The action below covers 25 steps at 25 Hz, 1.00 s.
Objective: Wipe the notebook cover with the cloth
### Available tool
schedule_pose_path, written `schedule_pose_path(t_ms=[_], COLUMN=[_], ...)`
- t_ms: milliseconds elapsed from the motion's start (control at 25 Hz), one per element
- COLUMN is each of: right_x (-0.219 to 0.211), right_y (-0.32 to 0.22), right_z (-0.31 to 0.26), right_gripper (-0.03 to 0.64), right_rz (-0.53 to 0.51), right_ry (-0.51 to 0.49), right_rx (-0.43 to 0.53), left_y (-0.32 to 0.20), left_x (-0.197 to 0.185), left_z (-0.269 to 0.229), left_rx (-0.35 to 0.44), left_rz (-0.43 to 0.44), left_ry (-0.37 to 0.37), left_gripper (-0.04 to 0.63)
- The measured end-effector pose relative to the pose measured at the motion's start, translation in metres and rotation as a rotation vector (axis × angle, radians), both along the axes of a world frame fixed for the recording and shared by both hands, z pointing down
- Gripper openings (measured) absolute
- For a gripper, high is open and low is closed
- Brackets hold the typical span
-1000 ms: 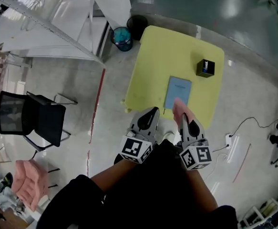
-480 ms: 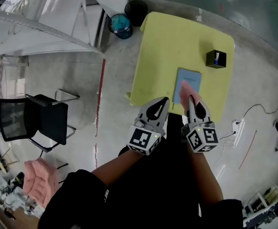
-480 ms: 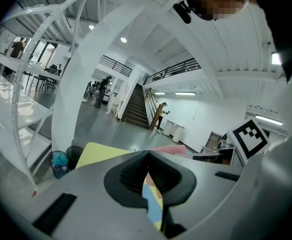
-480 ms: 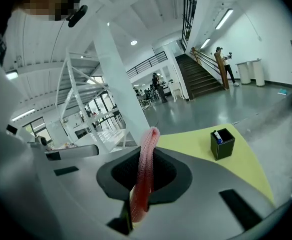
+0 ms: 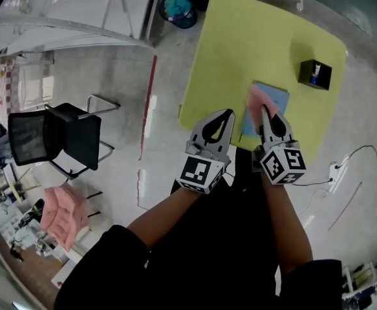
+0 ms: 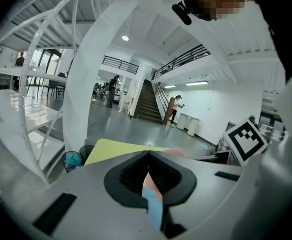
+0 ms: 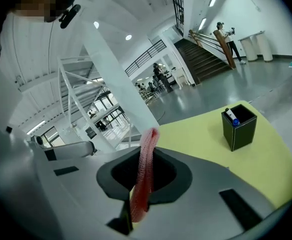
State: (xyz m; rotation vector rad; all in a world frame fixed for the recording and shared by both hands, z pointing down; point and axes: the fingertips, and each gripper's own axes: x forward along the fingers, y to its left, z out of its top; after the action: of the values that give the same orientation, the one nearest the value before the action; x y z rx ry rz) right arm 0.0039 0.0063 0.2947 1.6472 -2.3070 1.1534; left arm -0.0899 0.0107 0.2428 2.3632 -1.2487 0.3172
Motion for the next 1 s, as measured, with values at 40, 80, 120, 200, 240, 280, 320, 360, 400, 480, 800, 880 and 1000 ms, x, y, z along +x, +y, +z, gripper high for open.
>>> schedule_pose_path(t_ms=[40, 80, 120, 200, 240, 280, 320, 360, 400, 480, 800, 880, 1000], right_x=[0.000, 0.000, -0.001, 0.000, 0.000, 0.002, 0.004, 0.006, 0.007, 0.006, 0.000, -0.001, -0.003], right_y=[-0.004, -0.008, -0.012, -0.021, -0.025, -0.028, -0.030, -0.031, -0.033, -0.033, -0.037, -0.039, -0.043], right_z=[0.009, 0.018, 0.028, 0.048, 0.058, 0.069, 0.079, 0.089, 0.098, 0.114, 0.169, 0.180, 0.192], right_gripper=[0.041, 0.041, 0.041, 0.041, 0.041, 0.041, 0.041, 0.041, 0.041, 0.041, 0.041, 0.041, 0.041], right_rz=[-0.015, -0.031, -0.046, -0.062, -0.064, -0.061, -0.054, -0.045, -0.038, -0.035, -0.054, -0.073, -0.097], right_ry=[-0.004, -0.007, -0.009, -0.011, -0.011, -0.010, -0.007, -0.001, 0.004, 0.000, -0.035, -0.020, -0.003], right_rx=[-0.009, -0.017, -0.025, -0.044, -0.056, -0.070, -0.085, -0.099, -0.112, -0.139, -0.206, -0.227, -0.241], left_y=[-0.004, -0.008, -0.012, -0.019, -0.022, -0.024, -0.025, -0.027, -0.028, -0.035, -0.054, -0.052, -0.046], left_x=[0.001, 0.003, 0.005, 0.010, 0.013, 0.017, 0.020, 0.024, 0.027, 0.026, 0.008, 0.010, 0.017], left_z=[0.006, 0.012, 0.020, 0.038, 0.047, 0.057, 0.066, 0.074, 0.081, 0.093, 0.122, 0.126, 0.135], left_rx=[-0.003, -0.008, -0.016, -0.033, -0.043, -0.055, -0.064, -0.070, -0.072, -0.070, -0.070, -0.076, -0.090], left_rz=[-0.016, -0.032, -0.048, -0.072, -0.079, -0.082, -0.079, -0.070, -0.061, -0.060, -0.095, -0.093, -0.089], left_ry=[-0.009, -0.016, -0.021, -0.022, -0.019, -0.016, -0.014, -0.015, -0.014, -0.006, -0.003, 0.005, 0.015], left_gripper=[0.015, 0.015, 0.015, 0.015, 0.015, 0.015, 0.015, 0.015, 0.015, 0.015, 0.015, 0.015, 0.015])
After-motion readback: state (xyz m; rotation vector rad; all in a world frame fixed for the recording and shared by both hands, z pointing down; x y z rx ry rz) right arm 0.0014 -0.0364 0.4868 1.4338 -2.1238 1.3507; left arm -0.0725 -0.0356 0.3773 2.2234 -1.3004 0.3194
